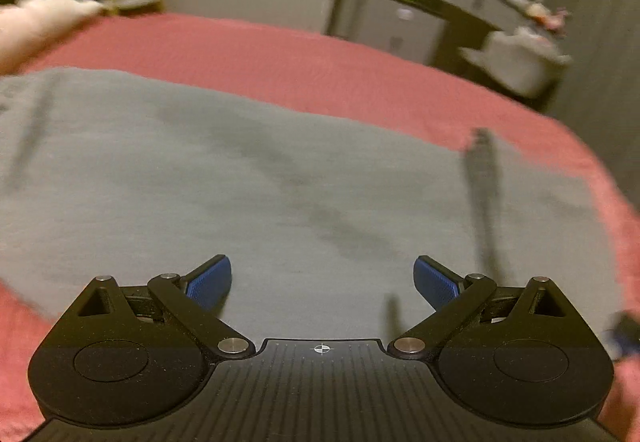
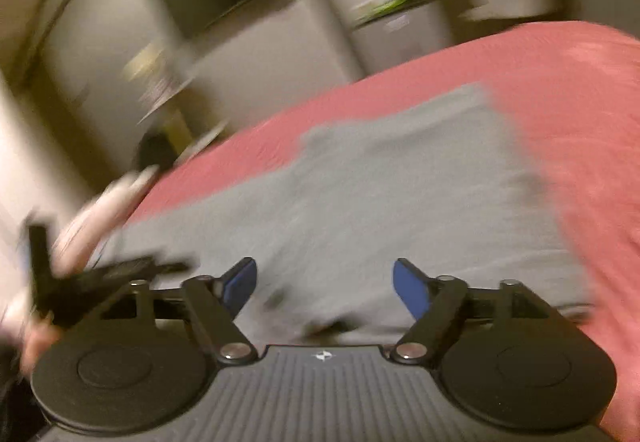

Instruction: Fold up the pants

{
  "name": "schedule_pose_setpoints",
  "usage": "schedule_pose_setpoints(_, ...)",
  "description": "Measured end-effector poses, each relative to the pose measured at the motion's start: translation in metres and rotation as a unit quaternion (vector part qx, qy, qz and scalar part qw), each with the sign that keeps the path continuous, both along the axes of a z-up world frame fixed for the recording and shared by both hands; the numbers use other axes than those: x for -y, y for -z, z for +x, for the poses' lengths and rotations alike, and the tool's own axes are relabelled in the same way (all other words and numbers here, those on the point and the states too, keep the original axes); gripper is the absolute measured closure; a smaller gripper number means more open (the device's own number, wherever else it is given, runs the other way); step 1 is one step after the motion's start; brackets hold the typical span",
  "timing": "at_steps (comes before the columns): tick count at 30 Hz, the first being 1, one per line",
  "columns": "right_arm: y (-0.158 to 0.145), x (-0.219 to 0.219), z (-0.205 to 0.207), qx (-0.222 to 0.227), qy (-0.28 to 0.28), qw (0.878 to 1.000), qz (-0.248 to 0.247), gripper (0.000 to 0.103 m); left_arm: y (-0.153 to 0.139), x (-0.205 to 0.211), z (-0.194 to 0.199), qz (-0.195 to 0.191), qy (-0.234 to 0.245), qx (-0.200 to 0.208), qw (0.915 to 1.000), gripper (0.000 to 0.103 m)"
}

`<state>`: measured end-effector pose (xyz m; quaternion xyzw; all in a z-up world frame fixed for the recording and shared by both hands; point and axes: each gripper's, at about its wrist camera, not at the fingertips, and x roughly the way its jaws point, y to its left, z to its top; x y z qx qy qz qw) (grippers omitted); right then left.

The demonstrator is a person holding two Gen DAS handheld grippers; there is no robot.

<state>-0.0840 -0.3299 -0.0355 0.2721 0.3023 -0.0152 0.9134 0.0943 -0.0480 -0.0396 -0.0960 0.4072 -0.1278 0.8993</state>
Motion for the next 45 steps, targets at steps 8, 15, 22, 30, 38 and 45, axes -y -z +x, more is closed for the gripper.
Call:
schedule_pose_setpoints(8,0.03,0.049,-0.05,0.054,0.16,0.971,0.168,0.049,0.0,0.044,0.045,-0.136,0.09,-0.087,0.9828,0.005)
schedule_pose_setpoints(15,0.049,0.063,-0.069,0.087,0.171,0.946,0.262,0.043,0.031,0.081,0.073,-0.131,0.129,-0.147,0.972,0.036)
schedule_pose_setpoints(22,0.046,0.065,-0.062,0.094,0.171,0.941,0.276,0.042,0.039,0.093,0.076,-0.173,0.16,-0.156,0.9592,0.048)
schedule_pose_setpoints(30,0.041,0.058,-0.055,0.101,0.153,0.947,0.265,0.02,0.045,0.119,0.091,-0.211,0.154,-0.201,0.944,0.088)
schedule_pose_setpoints(38,0.041,0.037,-0.05,0.07,0.079,0.925,0.365,0.009,-0.008,0.103,0.073,-0.241,0.157,-0.132,0.9485,0.089)
schedule_pose_setpoints(45,0.04,0.032,-0.014,0.079,0.101,0.92,0.371,0.008,-0.02,0.074,0.073,-0.248,0.125,-0.137,0.9509,0.089)
